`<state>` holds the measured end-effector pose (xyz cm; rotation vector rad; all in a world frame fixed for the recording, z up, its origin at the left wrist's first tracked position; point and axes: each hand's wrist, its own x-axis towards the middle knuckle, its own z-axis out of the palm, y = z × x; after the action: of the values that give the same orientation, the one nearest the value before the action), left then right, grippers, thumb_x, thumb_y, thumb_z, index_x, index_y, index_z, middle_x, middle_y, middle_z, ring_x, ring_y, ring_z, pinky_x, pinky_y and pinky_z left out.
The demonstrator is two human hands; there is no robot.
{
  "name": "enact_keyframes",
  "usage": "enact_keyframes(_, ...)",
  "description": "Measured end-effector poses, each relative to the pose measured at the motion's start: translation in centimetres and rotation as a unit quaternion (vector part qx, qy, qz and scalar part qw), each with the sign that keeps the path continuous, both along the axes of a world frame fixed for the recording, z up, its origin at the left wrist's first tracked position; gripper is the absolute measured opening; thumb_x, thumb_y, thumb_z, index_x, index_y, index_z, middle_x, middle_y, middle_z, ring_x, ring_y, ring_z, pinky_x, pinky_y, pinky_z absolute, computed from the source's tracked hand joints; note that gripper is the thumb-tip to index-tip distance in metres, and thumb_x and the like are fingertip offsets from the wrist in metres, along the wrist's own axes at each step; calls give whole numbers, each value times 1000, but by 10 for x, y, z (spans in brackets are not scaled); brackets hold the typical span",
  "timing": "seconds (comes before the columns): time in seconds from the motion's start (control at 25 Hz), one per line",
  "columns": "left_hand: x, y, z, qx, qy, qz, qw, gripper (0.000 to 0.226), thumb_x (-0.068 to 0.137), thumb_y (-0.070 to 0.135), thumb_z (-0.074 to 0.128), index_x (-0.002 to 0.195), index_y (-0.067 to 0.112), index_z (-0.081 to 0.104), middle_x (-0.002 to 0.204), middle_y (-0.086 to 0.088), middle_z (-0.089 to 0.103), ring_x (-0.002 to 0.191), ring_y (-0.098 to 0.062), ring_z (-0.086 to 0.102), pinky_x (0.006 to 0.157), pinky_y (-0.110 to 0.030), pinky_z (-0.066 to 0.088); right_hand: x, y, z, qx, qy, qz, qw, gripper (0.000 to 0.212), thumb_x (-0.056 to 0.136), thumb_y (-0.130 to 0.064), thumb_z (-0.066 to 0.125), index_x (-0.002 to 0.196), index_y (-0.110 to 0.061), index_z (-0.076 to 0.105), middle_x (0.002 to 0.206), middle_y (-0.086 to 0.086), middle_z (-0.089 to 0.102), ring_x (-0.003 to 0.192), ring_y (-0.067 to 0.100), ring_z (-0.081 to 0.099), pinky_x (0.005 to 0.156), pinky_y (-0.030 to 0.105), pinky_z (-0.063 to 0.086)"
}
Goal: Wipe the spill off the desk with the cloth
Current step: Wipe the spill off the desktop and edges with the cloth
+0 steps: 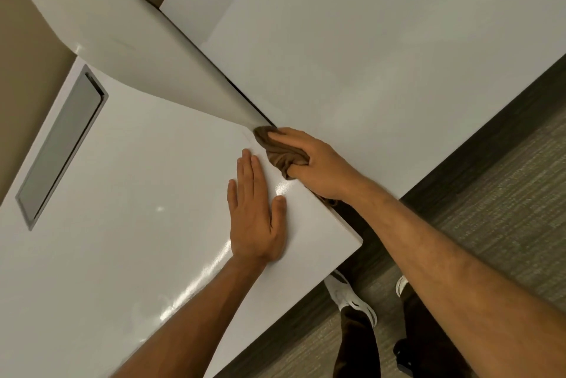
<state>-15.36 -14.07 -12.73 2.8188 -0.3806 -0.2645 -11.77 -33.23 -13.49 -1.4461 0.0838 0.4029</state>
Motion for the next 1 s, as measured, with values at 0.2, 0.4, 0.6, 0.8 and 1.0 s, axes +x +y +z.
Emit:
enact_keyframes(0.2,0,0,-1,16,0,-9,1000,71,107,44,24,168,21,-4,177,5,-10,163,-13,-8,130,-31,-10,-67,-25,1,-11,20,-4,1000,68,92,0,57,138,-48,50,146,-22,50,133,-9,46,108,8,35)
enact_keyframes(0.4,-1,1,2,4,12,-13,1000,72,107,45,23,167,22,-8,177,4,-12,162,-11,-12,130,-33,-11,-127,-33,13,-95,21,-39,995,72,94,-2,62,135,-58,44,143,-27,50,131,-7,48,112,15,38)
enact_keyframes(0.6,-2,0,6,-19,15,-15,1000,71,107,36,27,167,16,-5,177,-2,-9,163,-14,-11,132,-38,-7,-171,1,45,-366,-14,-92,926,69,92,-9,66,150,-37,41,160,-9,35,135,20,47,109,45,46)
enact_keyframes(0.8,-20,11,19,-187,33,-19,982,64,109,32,31,166,13,10,175,-1,5,160,-8,-3,131,-27,-5,-190,18,90,-357,-19,-159,920,74,91,-2,64,148,-43,42,158,-19,36,129,13,53,100,41,55)
enact_keyframes(1.0,-60,94,23,-188,21,7,982,66,109,41,34,167,20,11,173,10,1,160,-4,-5,130,-25,-6,-161,68,110,-382,-148,-123,904,72,93,-20,56,154,-45,27,164,-15,24,143,7,35,113,29,36)
